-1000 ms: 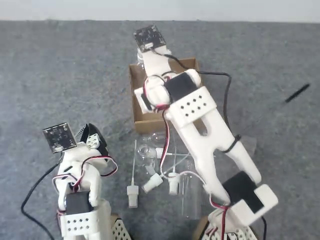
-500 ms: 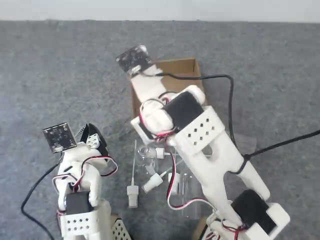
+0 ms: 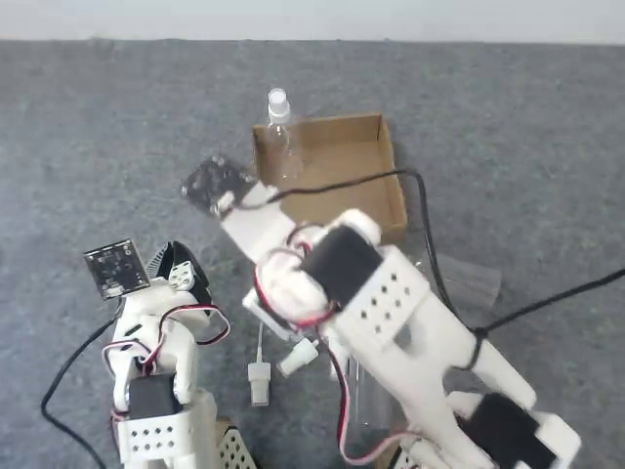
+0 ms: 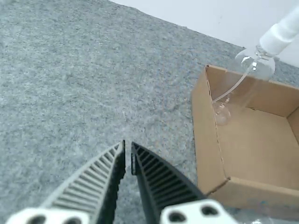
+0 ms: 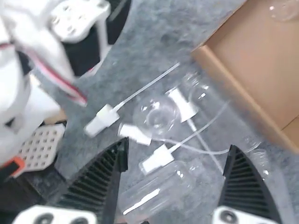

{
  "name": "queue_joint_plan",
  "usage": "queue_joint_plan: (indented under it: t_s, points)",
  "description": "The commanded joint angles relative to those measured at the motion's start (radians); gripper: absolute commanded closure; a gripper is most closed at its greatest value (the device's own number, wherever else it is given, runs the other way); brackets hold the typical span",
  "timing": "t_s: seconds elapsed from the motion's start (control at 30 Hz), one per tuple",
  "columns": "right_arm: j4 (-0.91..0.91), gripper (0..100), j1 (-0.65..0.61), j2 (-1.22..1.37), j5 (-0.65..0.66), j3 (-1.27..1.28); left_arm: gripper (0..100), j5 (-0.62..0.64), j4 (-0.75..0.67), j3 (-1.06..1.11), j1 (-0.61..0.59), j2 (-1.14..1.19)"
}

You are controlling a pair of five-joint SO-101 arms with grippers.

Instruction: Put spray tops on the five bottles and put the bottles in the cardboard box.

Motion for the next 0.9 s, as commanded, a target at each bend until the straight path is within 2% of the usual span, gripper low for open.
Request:
queue_joint_plan:
  t_s: [0.0,0.27,0.5,0.87]
  points:
    - [-0.056,73.1,-0.025,-0.133,0.017,0.123,99,0.0,0.0,-0.013,-0.008,-0.014]
    - [-0.323,73.1,-0.027,-0.232,0.051,0.457,99,0.0,0.0,-0.013,-0.008,-0.014]
    - [-0.526,73.1,-0.027,-0.252,0.051,0.643,99,0.0,0.0,-0.013,-0.008,-0.014]
    - [-0.673,73.2,-0.025,-0.252,0.046,0.77,99,0.0,0.0,-0.013,-0.008,-0.012]
